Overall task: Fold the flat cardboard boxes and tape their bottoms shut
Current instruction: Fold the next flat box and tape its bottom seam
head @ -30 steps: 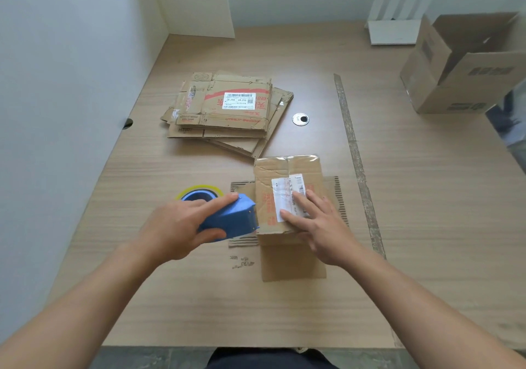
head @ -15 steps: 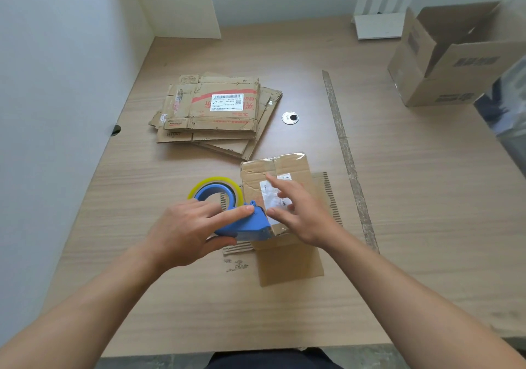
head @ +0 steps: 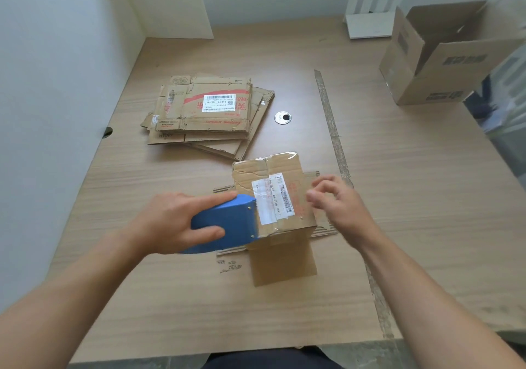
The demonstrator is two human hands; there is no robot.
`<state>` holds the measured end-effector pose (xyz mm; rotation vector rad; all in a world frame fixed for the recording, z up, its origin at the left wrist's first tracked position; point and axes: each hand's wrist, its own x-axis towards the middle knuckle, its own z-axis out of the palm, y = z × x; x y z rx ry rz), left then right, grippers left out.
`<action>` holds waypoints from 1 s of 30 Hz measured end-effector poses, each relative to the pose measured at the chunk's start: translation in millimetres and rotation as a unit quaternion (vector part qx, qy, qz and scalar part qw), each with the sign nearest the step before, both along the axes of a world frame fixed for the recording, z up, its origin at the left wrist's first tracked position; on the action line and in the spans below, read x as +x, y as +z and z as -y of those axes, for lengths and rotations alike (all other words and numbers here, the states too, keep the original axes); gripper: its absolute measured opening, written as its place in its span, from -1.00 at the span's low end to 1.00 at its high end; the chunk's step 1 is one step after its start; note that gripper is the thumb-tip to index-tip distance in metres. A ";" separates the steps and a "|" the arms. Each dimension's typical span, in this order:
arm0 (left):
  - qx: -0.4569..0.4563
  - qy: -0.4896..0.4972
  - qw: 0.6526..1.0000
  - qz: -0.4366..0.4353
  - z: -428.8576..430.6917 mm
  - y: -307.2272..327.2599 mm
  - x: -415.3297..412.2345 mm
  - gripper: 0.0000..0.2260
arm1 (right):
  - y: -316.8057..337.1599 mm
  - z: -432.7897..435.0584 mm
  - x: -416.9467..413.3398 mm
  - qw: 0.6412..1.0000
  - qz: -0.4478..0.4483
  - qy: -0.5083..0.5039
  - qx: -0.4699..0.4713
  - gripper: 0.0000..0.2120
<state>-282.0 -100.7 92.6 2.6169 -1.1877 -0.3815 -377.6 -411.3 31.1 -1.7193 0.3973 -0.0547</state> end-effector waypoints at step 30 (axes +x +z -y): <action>0.159 0.096 0.947 -0.262 27.1 -15.6 12.3 -0.84 | -53.4 11.6 -29.2 0.944 -0.286 0.020 0.161 -0.74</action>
